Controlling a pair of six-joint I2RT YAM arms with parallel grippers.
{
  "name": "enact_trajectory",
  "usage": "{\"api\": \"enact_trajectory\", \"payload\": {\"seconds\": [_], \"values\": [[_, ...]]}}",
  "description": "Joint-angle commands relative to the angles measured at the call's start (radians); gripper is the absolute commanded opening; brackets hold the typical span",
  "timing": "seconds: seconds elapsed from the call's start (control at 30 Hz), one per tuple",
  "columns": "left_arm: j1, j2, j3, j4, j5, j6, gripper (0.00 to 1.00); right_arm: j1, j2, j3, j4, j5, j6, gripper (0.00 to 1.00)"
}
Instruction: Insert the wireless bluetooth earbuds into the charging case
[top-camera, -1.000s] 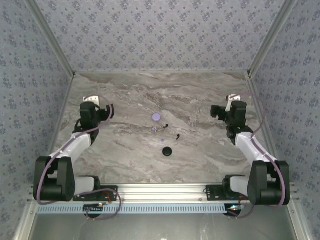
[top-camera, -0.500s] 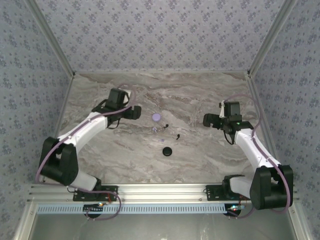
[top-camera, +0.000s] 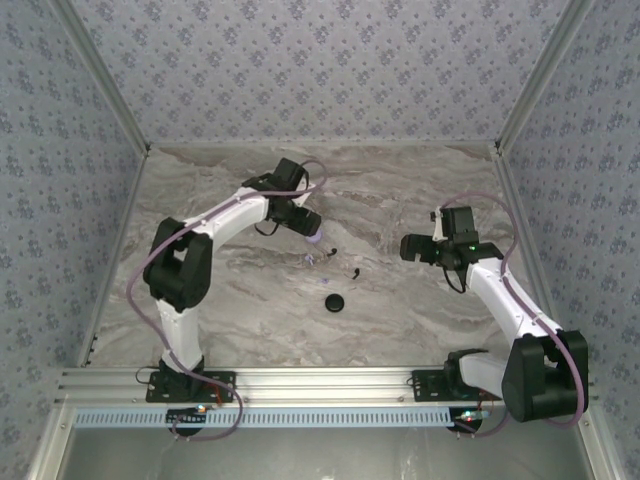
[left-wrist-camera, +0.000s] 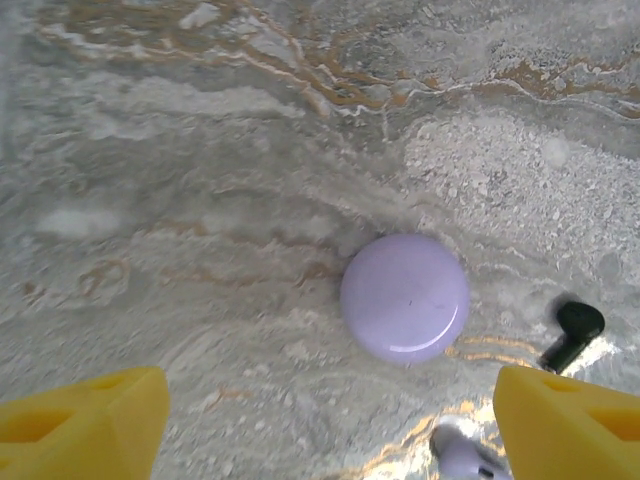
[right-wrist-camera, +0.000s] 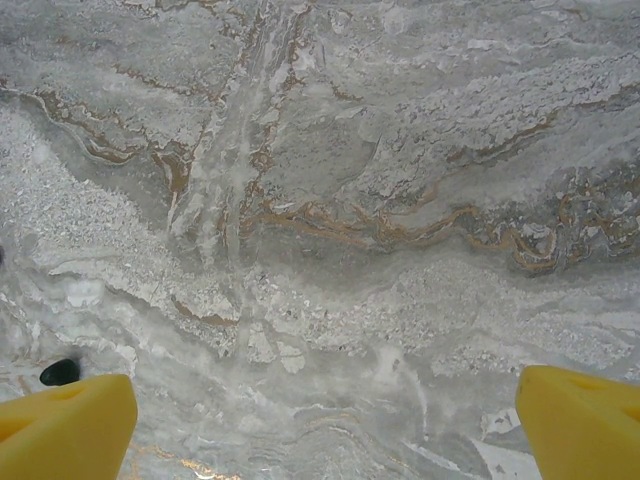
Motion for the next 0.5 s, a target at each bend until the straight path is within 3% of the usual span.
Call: {"api": "enact_trajectory", "payload": {"seconds": [0.0, 0.23, 0.47], "values": [[-0.020, 0.059, 0.087, -0.116, 0.048, 0.049, 0.84, 0.009, -0.016, 0.005, -0.035, -0.002, 0.024, 1.00], [-0.039, 0.153, 0.166, -0.166, 0.103, 0.082, 0.83, 0.009, -0.016, 0.009, -0.052, 0.023, 0.021, 1.00], [-0.039, 0.216, 0.217, -0.185, 0.080, 0.086, 0.83, 0.010, -0.015, 0.011, -0.059, 0.025, 0.024, 1.00]]}}
